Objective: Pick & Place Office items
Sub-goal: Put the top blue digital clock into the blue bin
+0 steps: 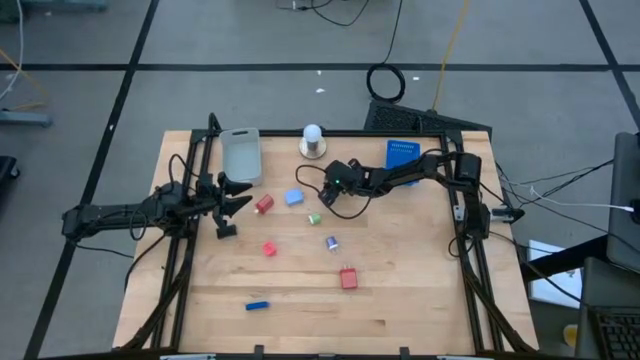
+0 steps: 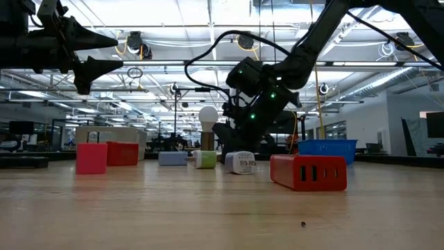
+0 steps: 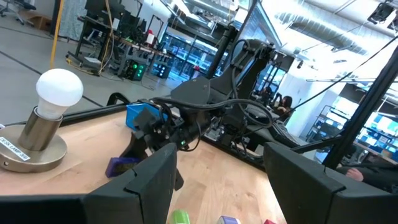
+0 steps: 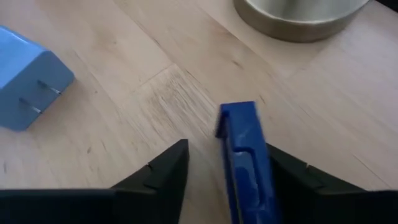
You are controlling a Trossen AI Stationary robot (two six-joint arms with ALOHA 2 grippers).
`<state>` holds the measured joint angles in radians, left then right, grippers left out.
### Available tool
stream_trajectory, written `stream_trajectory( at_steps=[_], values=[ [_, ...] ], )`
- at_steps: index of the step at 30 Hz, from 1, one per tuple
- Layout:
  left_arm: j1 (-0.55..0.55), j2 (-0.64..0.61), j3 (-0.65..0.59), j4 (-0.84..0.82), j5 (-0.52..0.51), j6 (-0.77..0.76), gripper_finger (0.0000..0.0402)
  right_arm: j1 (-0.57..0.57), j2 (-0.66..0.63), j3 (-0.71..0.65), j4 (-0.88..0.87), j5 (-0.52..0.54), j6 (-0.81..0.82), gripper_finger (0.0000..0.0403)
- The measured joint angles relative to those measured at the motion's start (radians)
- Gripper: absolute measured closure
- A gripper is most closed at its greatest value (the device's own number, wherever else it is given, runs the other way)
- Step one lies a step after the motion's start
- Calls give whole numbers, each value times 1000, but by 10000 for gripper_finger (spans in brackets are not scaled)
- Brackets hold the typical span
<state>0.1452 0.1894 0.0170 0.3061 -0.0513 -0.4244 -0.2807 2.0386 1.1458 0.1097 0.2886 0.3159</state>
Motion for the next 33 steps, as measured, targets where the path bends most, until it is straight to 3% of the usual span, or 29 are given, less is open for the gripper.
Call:
stream_trajectory(
  at_steps=[9,18,21,33],
  values=[
    [0,0,0,-1,0,6,158,0,2,0,-1,-4,-50,360],
    [0,0,0,-2,0,37,158,3,-10,-1,-12,-8,-43,362],
    [0,0,0,-3,0,37,158,3,-30,-3,-18,-52,-40,357],
    [0,0,0,-41,6,80,158,7,-235,-6,-46,-135,-108,360]
  ],
)
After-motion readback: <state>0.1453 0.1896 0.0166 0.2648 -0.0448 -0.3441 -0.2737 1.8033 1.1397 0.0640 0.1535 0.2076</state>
